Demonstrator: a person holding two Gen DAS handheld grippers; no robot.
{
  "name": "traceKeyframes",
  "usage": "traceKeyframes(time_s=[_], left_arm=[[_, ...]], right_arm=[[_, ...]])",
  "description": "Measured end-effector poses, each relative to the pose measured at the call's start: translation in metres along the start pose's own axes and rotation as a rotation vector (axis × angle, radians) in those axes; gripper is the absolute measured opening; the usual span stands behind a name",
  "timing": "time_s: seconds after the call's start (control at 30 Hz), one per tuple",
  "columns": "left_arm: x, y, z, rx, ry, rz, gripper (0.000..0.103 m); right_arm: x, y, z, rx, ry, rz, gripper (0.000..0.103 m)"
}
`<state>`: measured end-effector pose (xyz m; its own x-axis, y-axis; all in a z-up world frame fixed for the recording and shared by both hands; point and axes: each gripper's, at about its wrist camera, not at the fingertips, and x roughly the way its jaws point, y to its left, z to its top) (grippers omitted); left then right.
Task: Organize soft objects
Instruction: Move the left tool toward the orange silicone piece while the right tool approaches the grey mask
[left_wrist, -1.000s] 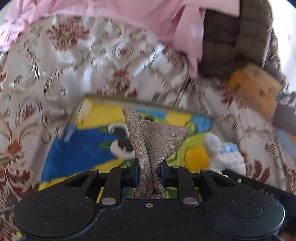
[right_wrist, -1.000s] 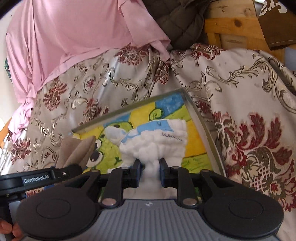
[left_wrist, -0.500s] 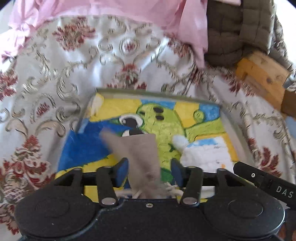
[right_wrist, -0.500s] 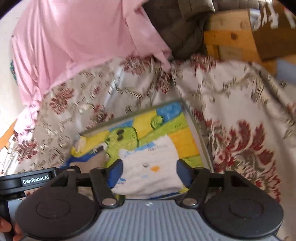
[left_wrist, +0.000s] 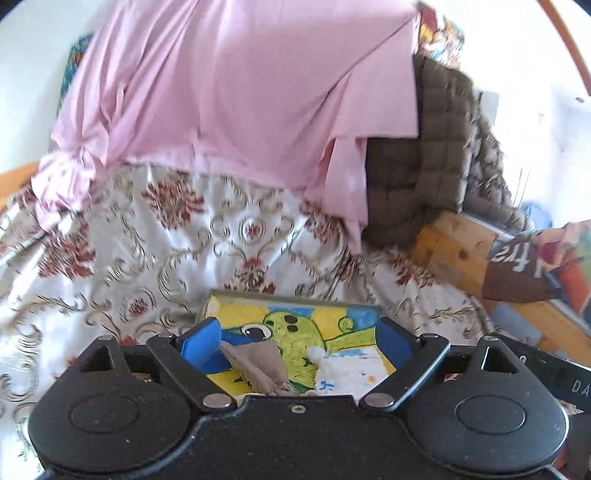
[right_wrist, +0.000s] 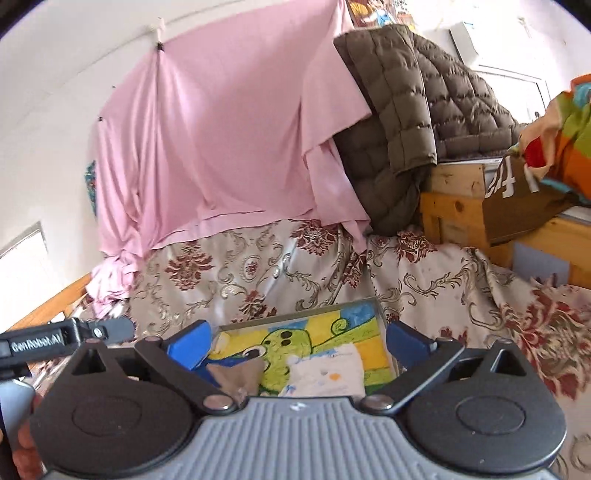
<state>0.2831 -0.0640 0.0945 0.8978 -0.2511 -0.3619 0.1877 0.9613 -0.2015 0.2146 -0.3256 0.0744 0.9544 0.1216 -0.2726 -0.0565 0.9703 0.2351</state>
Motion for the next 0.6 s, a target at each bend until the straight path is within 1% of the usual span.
traceKeyframes(time_s=[0.03, 0.07, 0.13, 0.23, 0.37, 0.47, 0.53, 0.6], left_arm=[[-0.011, -0.001, -0.002, 0.007, -0.011, -0.003, 0.093], [-0.022, -0.001, -0.006, 0.010, -0.024, -0.004, 0.097], [-0.048, -0.001, -0.016, 0.005, -0.055, 0.001, 0.101], [-0.077, -0.001, -0.030, 0.010, -0.075, -0.009, 0.101], [-0.113, -0.001, -0.050, 0.023, -0.101, -0.001, 0.102], [-0.139, 0.002, -0.063, 0.033, -0.116, 0.009, 0.102], [-0.154, 0.005, -0.071, 0.028, -0.113, 0.012, 0.102], [-0.167, 0.008, -0.080, 0.026, -0.107, 0.014, 0.102]], right_arm=[[-0.010, 0.002, -0.004, -0.006, -0.005, -0.004, 0.103], [-0.020, 0.004, -0.008, -0.008, -0.013, -0.005, 0.103], [-0.037, 0.009, -0.016, -0.014, -0.033, -0.003, 0.103], [-0.062, 0.017, -0.027, -0.024, -0.069, -0.008, 0.103], [-0.097, 0.028, -0.039, -0.035, -0.117, -0.022, 0.103], [-0.124, 0.034, -0.051, -0.052, -0.152, -0.057, 0.103], [-0.139, 0.035, -0.060, -0.059, -0.148, -0.084, 0.103], [-0.147, 0.034, -0.066, -0.056, -0.126, -0.103, 0.103]])
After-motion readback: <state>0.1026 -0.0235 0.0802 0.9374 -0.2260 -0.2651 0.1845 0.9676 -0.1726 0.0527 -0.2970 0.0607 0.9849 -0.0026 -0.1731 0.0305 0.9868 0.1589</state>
